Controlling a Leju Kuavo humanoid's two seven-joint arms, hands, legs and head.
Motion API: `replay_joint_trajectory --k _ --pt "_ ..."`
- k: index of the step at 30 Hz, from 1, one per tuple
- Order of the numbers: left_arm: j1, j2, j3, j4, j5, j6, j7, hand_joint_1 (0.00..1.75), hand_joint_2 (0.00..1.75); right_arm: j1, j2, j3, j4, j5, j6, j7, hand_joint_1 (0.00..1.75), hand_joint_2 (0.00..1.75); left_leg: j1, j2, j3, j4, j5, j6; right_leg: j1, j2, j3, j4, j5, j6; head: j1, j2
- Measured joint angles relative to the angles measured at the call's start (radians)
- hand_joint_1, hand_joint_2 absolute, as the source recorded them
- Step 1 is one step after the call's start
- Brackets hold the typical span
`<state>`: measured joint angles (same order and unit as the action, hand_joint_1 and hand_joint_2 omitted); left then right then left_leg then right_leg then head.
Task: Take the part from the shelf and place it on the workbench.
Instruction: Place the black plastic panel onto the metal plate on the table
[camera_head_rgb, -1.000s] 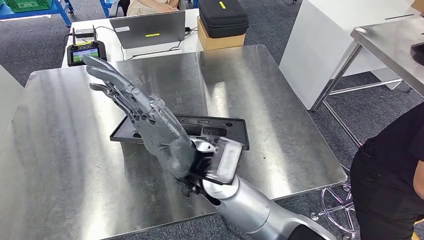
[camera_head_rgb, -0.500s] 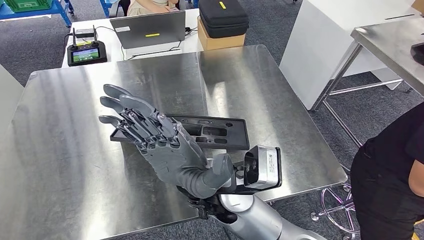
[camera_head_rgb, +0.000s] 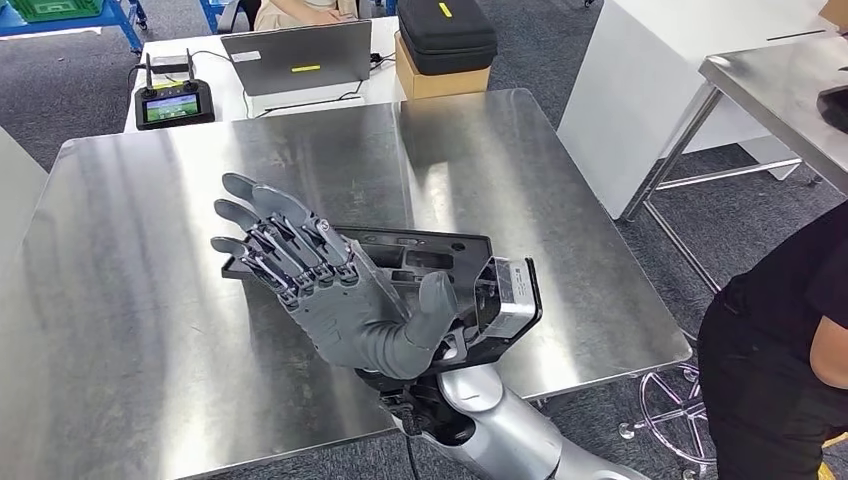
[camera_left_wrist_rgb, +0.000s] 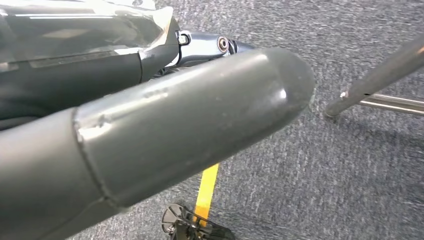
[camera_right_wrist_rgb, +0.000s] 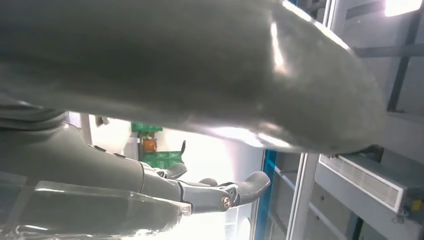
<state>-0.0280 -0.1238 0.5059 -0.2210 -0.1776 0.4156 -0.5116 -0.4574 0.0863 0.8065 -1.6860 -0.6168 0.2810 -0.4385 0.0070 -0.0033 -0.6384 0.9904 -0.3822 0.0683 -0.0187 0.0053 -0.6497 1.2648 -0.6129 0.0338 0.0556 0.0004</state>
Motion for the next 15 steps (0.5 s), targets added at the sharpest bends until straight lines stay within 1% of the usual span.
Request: replay_joint_trajectory --k 1,2,3,4,5,6,7,8,9,10,11,12,13,14,15 --pt "0.001 0.0 0.002 0.0 0.0 0.0 0.0 0.0 0.0 0.001 0.0 0.0 0.002 -0.004 -0.001 0.005 0.0 0.0 0.002 0.0 -0.004 0.0 0.004 -0.005 -0.003 0.0 0.032 -0.05 0.02 0.01 0.0 0.0" --pt "0.002 -0.001 0.004 0.0 -0.001 0.0 0.0 0.0 0.0 0.002 0.001 0.0 0.004 -0.008 -0.001 0.009 0.0 0.0 0.004 -0.001 -0.007 0.001 0.009 -0.011 -0.007 -0.001 0.079 -0.126 0.043 0.02 0.0 0.0" --pt "0.003 -0.001 0.005 -0.001 -0.002 0.0 0.0 0.0 0.0 0.003 0.002 0.0 0.007 -0.011 -0.002 0.013 0.0 0.0 0.004 -0.001 -0.011 0.003 0.013 -0.017 -0.009 -0.002 0.125 -0.199 0.065 0.025 0.0 0.0" --pt "0.004 -0.002 0.006 -0.002 -0.003 -0.001 0.0 0.0 0.0 0.004 0.004 -0.001 0.008 -0.012 -0.002 0.015 0.0 0.0 0.004 -0.002 -0.014 0.005 0.017 -0.024 -0.008 -0.002 0.155 -0.25 0.084 0.025 0.0 0.0" --pt "0.006 -0.001 0.008 -0.002 -0.005 -0.003 -0.001 0.0 0.0 0.007 0.005 -0.001 0.01 -0.01 -0.002 0.015 0.0 0.0 0.004 -0.003 -0.016 0.008 0.021 -0.031 -0.006 0.0 0.166 -0.275 0.092 0.02 0.0 0.0" --pt "0.007 -0.002 0.008 -0.003 -0.007 -0.005 -0.002 0.0 0.0 0.01 0.006 -0.002 0.01 -0.005 -0.002 0.015 0.0 0.0 0.004 -0.003 -0.018 0.009 0.026 -0.038 -0.002 0.002 0.162 -0.276 0.097 0.011 -0.001 0.0" --pt "0.009 -0.002 0.009 -0.003 -0.009 -0.007 -0.003 0.0 0.0 0.014 0.006 -0.003 0.011 0.002 -0.001 0.015 0.0 0.0 0.006 -0.004 -0.02 0.009 0.032 -0.047 0.0 0.004 0.153 -0.275 0.102 0.001 -0.001 0.0" --pt "0.01 -0.002 0.01 -0.003 -0.012 -0.009 -0.003 0.0 0.0 0.017 0.006 -0.004 0.011 0.011 -0.001 0.015 0.0 0.0 0.01 -0.004 -0.024 0.012 0.029 -0.053 -0.002 0.004 0.148 -0.276 0.105 -0.012 -0.001 0.0" --pt "0.012 -0.002 0.011 -0.003 -0.015 -0.012 -0.004 0.0 0.0 0.021 0.006 -0.007 0.011 0.019 -0.001 0.015 0.0 0.0 0.014 -0.003 -0.031 0.023 0.013 -0.06 -0.003 0.002 0.144 -0.277 0.113 -0.025 -0.002 0.0" --pt "0.014 -0.001 0.012 -0.003 -0.019 -0.016 -0.004 0.0 0.0 0.024 0.007 -0.012 0.011 0.026 -0.001 0.015 0.0 0.0 0.017 -0.002 -0.044 0.054 -0.021 -0.065 -0.005 -0.001 0.139 -0.278 0.123 -0.038 -0.002 0.0" --pt "0.015 -0.001 0.013 -0.003 -0.025 -0.022 -0.005 0.0 0.0 0.028 0.006 -0.017 0.011 0.032 -0.003 0.015 0.0 0.0 0.02 -0.001 -0.063 0.107 -0.069 -0.068 -0.005 -0.003 0.131 -0.278 0.132 -0.047 -0.003 0.0" --pt "0.015 0.0 0.013 -0.003 -0.029 -0.027 -0.006 0.0 0.0 0.032 0.006 -0.023 0.012 0.036 -0.005 0.015 0.0 0.0 0.02 0.0 -0.084 0.173 -0.119 -0.072 -0.002 -0.005 0.121 -0.278 0.142 -0.053 -0.004 0.0" --pt "0.015 0.001 0.013 -0.003 -0.034 -0.032 -0.007 0.0 0.0 0.037 0.005 -0.028 0.012 0.039 -0.007 0.015 0.0 0.0 0.021 0.0 -0.101 0.239 -0.156 -0.075 0.002 -0.006 0.109 -0.277 0.151 -0.055 -0.004 0.0" --pt "0.015 0.003 0.013 -0.003 -0.037 -0.036 -0.008 0.0 0.0 0.042 0.004 -0.033 0.013 0.042 -0.009 0.015 0.0 0.0 0.021 0.0 -0.107 0.283 -0.175 -0.077 0.005 -0.007 0.097 -0.276 0.159 -0.055 -0.005 0.0" --pt "0.015 0.005 0.013 -0.003 -0.039 -0.038 -0.008 0.0 0.0 0.046 0.003 -0.038 0.014 0.043 -0.011 0.015 0.0 0.0 0.021 0.0 -0.093 0.291 -0.173 -0.076 0.007 -0.007 0.086 -0.275 0.167 -0.054 -0.005 0.0"
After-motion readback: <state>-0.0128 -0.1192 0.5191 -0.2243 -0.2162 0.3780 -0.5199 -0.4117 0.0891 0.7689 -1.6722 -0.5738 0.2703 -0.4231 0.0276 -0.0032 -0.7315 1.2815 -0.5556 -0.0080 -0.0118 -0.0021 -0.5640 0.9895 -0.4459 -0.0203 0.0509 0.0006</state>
